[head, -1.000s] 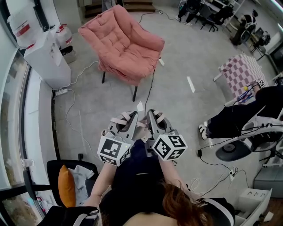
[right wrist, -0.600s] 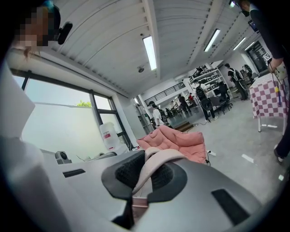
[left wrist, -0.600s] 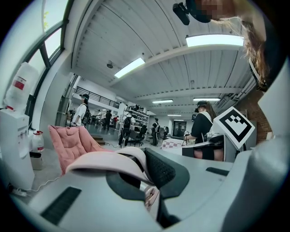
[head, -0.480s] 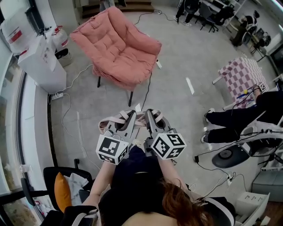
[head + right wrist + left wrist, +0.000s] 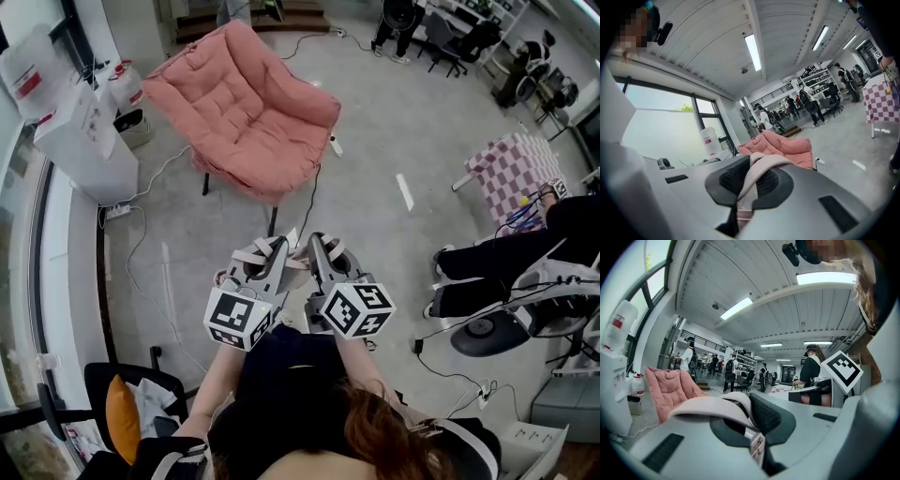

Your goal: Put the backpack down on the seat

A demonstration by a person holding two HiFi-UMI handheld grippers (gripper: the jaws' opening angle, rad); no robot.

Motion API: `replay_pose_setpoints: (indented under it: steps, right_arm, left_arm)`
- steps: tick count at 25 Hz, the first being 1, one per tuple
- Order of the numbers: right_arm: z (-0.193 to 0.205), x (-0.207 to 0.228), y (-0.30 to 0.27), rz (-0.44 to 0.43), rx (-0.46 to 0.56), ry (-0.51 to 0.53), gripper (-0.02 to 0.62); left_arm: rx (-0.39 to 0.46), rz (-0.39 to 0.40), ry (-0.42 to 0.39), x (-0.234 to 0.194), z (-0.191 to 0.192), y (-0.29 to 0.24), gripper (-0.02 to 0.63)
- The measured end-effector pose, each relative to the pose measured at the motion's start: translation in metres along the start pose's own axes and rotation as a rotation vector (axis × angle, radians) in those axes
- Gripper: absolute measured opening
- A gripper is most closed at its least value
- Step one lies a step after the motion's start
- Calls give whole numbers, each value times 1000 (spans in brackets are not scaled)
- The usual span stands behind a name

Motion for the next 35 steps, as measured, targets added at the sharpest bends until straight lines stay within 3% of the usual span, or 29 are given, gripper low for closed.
replay_pose_setpoints:
  steps: [11,35]
  right_arm:
    - [-4,32,-16,-15,8,-45,44]
    - [-16,28,-44,-60,17,-67,44]
  left_arm:
    - [-10,-21,-25,2,13,-29,17]
    - [17,-61,-30,-20,-1,-43,17]
Point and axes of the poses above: the fingertips, and each gripper's own axes: y backward along the fingers, x to its right, z out of its underside, the point moved 6 cm from there along y, backward along the fingers, and after that the axes turned 13 degrees about x, right-handed, at the moved point
